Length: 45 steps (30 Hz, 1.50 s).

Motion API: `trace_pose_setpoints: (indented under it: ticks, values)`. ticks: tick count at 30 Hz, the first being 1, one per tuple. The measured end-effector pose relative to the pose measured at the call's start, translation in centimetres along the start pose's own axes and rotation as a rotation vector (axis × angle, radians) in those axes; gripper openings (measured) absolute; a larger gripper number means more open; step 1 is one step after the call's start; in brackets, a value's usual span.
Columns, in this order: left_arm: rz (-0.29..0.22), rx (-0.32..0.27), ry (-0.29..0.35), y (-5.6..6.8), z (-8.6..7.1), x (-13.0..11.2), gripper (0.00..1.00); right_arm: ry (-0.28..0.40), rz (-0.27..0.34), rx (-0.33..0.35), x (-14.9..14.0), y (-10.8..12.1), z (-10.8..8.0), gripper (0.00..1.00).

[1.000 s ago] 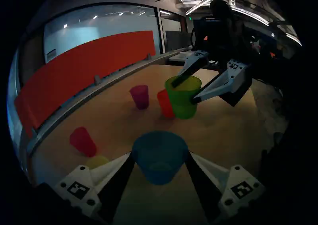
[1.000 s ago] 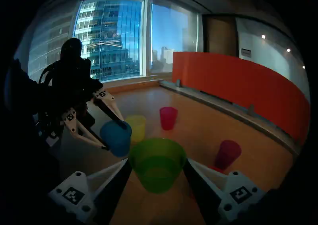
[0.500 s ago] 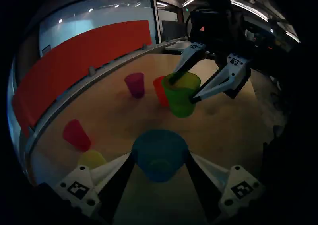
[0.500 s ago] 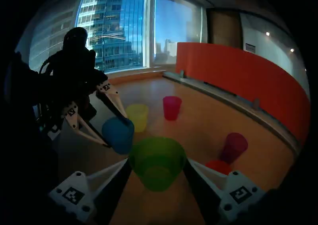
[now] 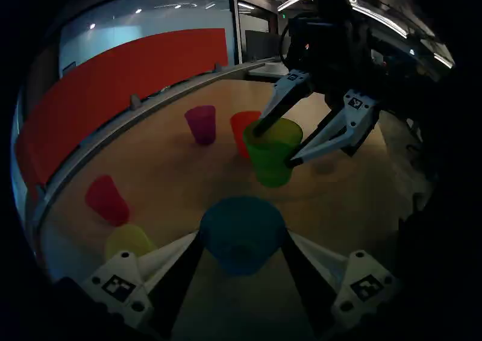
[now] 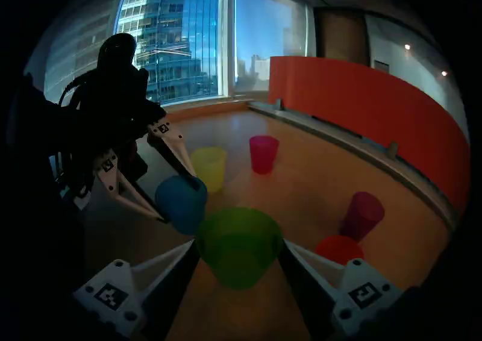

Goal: Pour water

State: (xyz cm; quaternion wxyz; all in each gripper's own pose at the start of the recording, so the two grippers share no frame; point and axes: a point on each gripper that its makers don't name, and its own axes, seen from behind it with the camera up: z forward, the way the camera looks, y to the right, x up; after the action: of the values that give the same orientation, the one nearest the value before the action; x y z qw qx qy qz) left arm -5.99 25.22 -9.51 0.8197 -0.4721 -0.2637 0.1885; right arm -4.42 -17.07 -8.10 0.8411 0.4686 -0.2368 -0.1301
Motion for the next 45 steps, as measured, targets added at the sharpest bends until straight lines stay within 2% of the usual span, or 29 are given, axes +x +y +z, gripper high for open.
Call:
trace_pose_setpoints:
  ticks: [14, 23, 32, 45]
  values:
    - [-0.022, -0.006, -0.014, -0.2, 0.4, -1.3, 0.88, -0.024, -0.003, 0.003, -1.1, -0.4, 0.7, 0.91]
    - [-0.058, -0.020, -0.028, -0.1, 0.3, -2.0, 0.88, -0.032, -0.010, 0.011, -1.5, -0.9, 1.4, 0.91]
    - [-0.050, -0.003, -0.047, -0.4, 0.3, -2.9, 0.88, -0.051, -0.012, 0.026, -2.4, -1.6, 2.0, 0.91]
    - [-0.081, 0.009, -0.057, -0.4, -0.1, -3.9, 0.88, -0.063, -0.009, 0.026, -3.3, -2.1, 2.3, 0.91]
